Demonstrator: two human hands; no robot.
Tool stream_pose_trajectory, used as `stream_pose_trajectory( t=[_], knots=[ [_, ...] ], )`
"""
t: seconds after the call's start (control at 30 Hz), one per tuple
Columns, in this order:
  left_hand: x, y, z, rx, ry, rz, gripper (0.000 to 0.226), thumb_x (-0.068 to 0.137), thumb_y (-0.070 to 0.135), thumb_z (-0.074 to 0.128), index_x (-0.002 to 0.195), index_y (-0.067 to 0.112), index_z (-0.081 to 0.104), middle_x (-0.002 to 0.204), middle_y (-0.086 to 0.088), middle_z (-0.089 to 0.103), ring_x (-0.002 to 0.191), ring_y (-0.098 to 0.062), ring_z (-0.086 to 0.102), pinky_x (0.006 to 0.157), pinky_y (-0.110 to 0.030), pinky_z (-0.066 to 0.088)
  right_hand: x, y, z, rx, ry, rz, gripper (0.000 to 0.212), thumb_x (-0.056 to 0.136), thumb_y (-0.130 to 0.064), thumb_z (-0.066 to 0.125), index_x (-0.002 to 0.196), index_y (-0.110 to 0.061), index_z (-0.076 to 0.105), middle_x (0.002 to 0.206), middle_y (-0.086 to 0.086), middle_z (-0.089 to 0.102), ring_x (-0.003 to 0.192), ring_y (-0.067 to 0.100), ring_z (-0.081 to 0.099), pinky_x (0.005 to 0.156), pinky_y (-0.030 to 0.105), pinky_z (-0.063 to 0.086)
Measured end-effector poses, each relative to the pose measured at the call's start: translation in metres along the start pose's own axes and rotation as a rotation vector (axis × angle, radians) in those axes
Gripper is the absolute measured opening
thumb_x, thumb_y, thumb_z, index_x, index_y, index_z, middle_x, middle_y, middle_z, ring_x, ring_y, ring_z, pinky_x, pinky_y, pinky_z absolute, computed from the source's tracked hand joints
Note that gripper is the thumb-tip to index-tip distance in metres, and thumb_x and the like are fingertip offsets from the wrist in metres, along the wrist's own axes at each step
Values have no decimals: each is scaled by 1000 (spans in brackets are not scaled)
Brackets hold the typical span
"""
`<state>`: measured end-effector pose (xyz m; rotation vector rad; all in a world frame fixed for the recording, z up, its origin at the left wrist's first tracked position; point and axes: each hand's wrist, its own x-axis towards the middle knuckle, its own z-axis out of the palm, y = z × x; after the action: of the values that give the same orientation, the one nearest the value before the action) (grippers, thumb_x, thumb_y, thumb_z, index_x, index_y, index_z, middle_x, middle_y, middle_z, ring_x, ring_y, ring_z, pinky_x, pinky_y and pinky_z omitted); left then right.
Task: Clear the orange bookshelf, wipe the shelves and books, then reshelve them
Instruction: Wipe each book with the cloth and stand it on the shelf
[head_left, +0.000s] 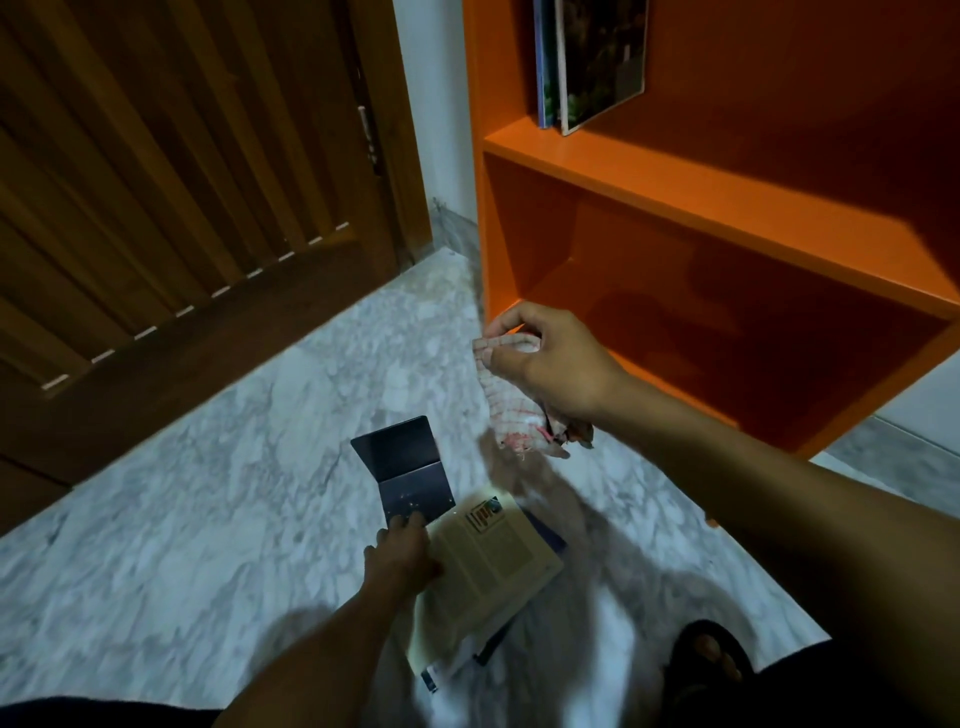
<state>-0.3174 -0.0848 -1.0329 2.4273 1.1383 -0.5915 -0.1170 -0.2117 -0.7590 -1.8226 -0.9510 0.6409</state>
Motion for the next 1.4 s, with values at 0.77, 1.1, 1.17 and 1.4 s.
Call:
stream_pose_trajectory(
  t=[0.77, 1.1, 1.17, 1.4],
  knots=[
    [-19, 17, -88, -702, -161, 110, 24, 95, 14, 64, 78, 16, 46, 85, -8, 57, 74, -20, 53, 64, -29, 40, -10, 30, -38, -250, -120, 218, 14, 92, -19, 67, 94, -6, 62, 77, 8, 62, 59, 16, 51, 49, 23, 39],
    [-82, 6, -227, -1304, -219, 160, 43, 96, 8, 60, 136, -1, 46, 127, -27, 63, 118, -49, 60, 100, -68, 43, -28, 39, -19, -125, -419, 584, 97, 79, -78, 53, 148, -10, 42, 153, 10, 43, 142, 28, 39, 114, 53, 30],
    [-102, 9, -248, -1362, -261, 227, 50, 93, 10, 62, 140, 5, 45, 131, -25, 62, 121, -46, 59, 102, -66, 44, -26, 29, -6, 2, -467, 518, 94, 77, -82, 50, 150, -22, 42, 156, 1, 39, 146, 22, 32, 119, 52, 23],
    [-153, 34, -269, -1127, -11, 330, 18, 100, 21, 55, 110, 8, 48, 109, -10, 76, 97, -31, 74, 81, -47, 61, -28, 13, 9, 382, -360, 278, 35, 96, -35, 62, 131, -33, 60, 129, -17, 65, 123, 2, 56, 87, 14, 46]
  ],
)
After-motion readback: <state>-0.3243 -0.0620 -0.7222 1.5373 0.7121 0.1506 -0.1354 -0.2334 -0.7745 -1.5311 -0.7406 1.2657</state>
